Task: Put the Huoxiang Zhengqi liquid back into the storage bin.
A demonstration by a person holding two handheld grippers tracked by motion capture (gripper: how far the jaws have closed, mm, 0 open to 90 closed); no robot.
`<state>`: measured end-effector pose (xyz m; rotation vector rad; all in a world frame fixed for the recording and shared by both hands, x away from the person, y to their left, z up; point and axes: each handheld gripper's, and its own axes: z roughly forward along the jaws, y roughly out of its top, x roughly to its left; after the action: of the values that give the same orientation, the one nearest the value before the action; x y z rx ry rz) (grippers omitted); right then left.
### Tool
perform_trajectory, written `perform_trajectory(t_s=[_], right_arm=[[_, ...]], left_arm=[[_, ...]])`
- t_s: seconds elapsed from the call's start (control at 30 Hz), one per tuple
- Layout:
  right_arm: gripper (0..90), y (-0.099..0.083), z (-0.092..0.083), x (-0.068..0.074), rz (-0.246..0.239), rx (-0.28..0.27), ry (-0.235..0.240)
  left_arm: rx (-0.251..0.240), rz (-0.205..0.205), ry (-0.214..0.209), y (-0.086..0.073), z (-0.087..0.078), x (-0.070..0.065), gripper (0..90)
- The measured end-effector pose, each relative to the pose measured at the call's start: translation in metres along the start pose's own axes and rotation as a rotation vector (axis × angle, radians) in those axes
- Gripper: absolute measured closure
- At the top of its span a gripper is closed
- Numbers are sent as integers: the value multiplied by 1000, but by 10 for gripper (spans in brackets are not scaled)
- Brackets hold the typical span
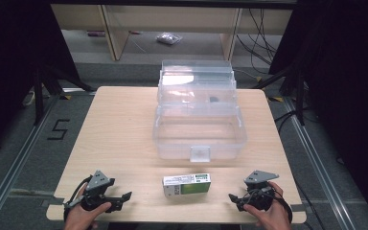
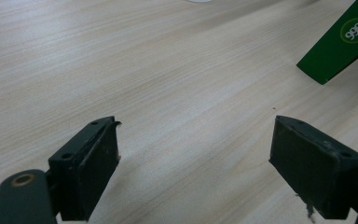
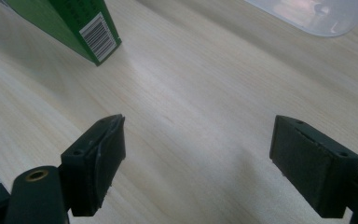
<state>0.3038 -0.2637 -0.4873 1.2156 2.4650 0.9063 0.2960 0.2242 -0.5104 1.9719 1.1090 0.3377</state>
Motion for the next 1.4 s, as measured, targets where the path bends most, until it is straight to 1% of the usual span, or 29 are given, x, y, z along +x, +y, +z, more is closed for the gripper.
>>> perform_trajectory(t_s=[0.1, 0.13, 0.17, 0.2, 0.23, 0.27, 0.3, 0.33, 0.4, 0.43, 0.47, 0.5, 0.53, 0.6, 0.63, 0.7, 0.77, 0.8, 0.87, 0.9, 0.97, 1.0, 1.03, 1.13, 1.17, 1.2, 1.3, 1.37, 1.4], right_arm=[[193, 1, 0, 1, -18, 18, -2], [193, 4, -1, 3, -35, 42, 3], [193, 6, 0, 2, -75, 24, 7], [193, 9, -2, 2, -82, 45, 11], [193, 11, -2, 4, -73, 37, 16], [193, 13, -4, 3, -112, 45, 13], [193, 13, -4, 3, -112, 45, 13], [193, 15, -5, 4, -105, 50, 12], [193, 20, -8, 6, -122, 56, 16], [193, 22, -8, 7, -120, 55, 19], [193, 27, -10, 8, -155, 65, 20], [193, 27, -10, 8, -155, 65, 20], [193, 32, -13, 10, -165, 80, 28], [192, 36, -14, 11, -196, 82, 37], [192, 38, -16, 12, -193, 87, 45], [192, 40, -15, 13, -202, 71, 38], [189, 45, -15, 15, -214, 88, 47], [189, 47, -16, 15, -225, 96, 42], [186, 53, -16, 19, -254, 108, 59], [186, 54, -16, 19, -269, 107, 51], [186, 58, -16, 22, -271, 120, 54], [185, 59, -15, 24, -271, 125, 41], [182, 61, -15, 22, -306, 129, 40], [180, 64, -14, 25, -297, 135, 64], [177, 68, -14, 26, -319, 137, 54], [178, 70, -14, 28, -313, 141, 55], [178, 75, -14, 28, -354, 141, 67], [179, 79, -15, 32, -350, 152, 66], [180, 85, -16, 33, -371, 152, 66]], left_arm=[[-9, -9, 1, 0, 0, 0, 147], [-11, -3, 6, 0, 0, 1, 147], [-12, -3, 7, 0, 0, 1, 147], [-20, -13, 6, 0, 1, 0, 147], [-20, -13, 6, 0, 1, 0, 147], [-19, -13, 7, 0, 1, 0, 147], [-19, -13, 7, 0, 1, 0, 147], [1, -2, 5, 0, 0, 1, 147], [-24, -19, 12, 0, 1, 0, 147], [-15, -18, 6, 0, 0, 0, 147], [-16, -19, 6, 0, 0, 0, 147], [-16, -15, 5, 0, 0, 0, 147], [-15, -16, 4, 0, 0, 0, 147], [-14, -13, 6, 0, 0, 0, 147], [-16, -12, 9, 0, -1, 0, 147], [-25, -10, 10, 0, 0, 0, 147], [-21, -18, 9, 1, -1, 0, 147], [-20, -9, 15, 0, -1, 1, 147], [-25, -18, 10, 0, 0, 0, 147], [-22, -15, 9, 0, 0, 0, 147], [-17, -11, 3, 1, 0, 1, 147], [-17, -11, 3, 1, 0, 1, 147], [-18, -16, 5, 0, 0, 0, 147], [-17, -12, 7, 1, -1, 0, 147], [-17, -11, 6, 1, -1, 1, 147], [-17, -11, 6, 1, -1, 1, 147], [-22, -14, 8, 0, 0, 0, 147], [-26, -18, 9, 0, 0, 0, 147], [-11, -8, 8, 0, -1, 1, 147]])
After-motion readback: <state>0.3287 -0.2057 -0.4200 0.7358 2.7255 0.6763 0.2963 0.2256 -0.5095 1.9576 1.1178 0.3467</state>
